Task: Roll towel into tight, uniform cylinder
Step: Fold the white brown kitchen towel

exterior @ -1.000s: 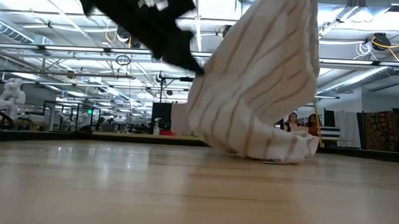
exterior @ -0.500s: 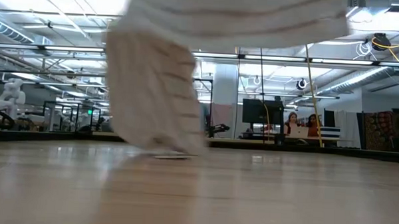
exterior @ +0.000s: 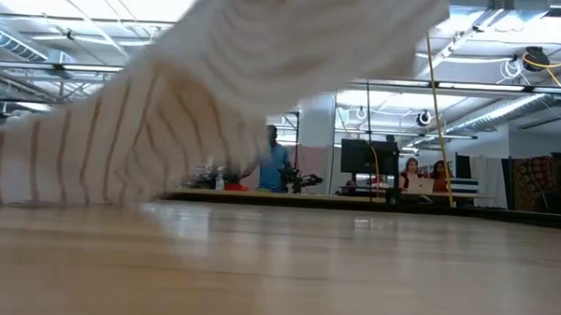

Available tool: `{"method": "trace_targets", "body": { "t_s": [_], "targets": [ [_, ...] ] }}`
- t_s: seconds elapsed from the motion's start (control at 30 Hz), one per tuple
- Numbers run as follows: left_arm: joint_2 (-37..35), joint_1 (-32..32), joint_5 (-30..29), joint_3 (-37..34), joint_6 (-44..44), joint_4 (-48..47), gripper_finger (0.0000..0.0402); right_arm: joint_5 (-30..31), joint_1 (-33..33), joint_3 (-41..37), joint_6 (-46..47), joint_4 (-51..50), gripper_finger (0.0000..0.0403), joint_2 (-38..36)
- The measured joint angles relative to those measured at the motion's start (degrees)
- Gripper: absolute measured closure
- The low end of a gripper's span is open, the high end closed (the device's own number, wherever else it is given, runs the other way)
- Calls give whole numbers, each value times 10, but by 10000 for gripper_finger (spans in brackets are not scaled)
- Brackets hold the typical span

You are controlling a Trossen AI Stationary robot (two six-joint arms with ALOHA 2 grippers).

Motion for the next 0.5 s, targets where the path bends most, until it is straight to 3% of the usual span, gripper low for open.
{"method": "trace_targets", "body": {
  "t_s": [0.23, 0.5],
  "targets": [
    [114, 71, 7, 0, -28, -49, 400, 0, -17, 0, 145, -110, 403, 56],
    [234, 127, 8, 0, -49, -18, 391, 3, -52, -1, 245, -192, 403, 124]
  ]
}}
